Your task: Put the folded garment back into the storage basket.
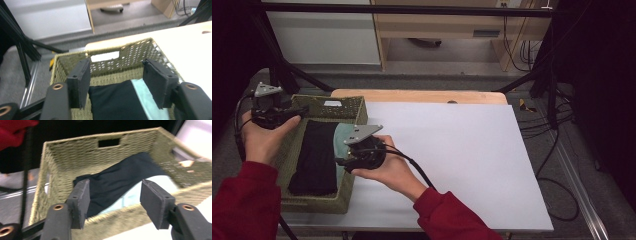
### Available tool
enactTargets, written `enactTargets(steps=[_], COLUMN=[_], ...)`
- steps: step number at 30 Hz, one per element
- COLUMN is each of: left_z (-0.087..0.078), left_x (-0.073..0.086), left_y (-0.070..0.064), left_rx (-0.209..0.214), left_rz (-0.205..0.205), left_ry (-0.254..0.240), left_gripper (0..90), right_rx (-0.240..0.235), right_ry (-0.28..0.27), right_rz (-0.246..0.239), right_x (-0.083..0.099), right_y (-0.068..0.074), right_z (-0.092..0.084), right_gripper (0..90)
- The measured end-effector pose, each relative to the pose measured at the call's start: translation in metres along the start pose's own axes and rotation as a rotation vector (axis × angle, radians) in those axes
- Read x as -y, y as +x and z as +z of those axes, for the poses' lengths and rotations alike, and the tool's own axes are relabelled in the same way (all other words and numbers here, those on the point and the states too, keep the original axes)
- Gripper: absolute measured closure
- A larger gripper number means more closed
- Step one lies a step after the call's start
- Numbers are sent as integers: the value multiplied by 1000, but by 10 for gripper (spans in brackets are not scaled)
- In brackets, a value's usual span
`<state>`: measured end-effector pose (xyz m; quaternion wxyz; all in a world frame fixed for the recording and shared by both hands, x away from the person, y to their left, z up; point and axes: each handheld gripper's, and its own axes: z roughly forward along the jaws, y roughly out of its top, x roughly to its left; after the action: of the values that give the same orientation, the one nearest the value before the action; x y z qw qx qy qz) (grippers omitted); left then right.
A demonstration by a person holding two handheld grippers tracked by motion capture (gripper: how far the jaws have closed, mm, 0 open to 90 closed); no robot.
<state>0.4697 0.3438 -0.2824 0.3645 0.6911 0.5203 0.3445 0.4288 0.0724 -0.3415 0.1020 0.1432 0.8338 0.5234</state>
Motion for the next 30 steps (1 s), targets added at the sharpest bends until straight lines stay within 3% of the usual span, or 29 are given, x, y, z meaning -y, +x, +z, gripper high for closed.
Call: enactTargets(steps=[4,10,17,20,23,30], left_z=[-18,-36,-44,-44,-43,-38], left_x=[3,17,42,48,53,62], left_y=[-15,-48,-78,-88,-95,-105], left_rx=[-9,5,43,60,94,123], left_rz=[6,46,1,23,20,35], left_ry=[-23,-56,-86,-80,-89,-83], left_gripper=[287,185,142,118,111,103], right_rx=[82,195,196,199,186,219], right_ry=[-39,-88,-81,-72,-61,-38], right_rz=[21,17,47,64,88,113], right_x=[1,6,8,9,11,17], right_y=[-10,-25,-40,-46,-54,-71], right_z=[-23,-38,-52,-57,-61,-71], right_gripper=[301,157,68,70,106,113])
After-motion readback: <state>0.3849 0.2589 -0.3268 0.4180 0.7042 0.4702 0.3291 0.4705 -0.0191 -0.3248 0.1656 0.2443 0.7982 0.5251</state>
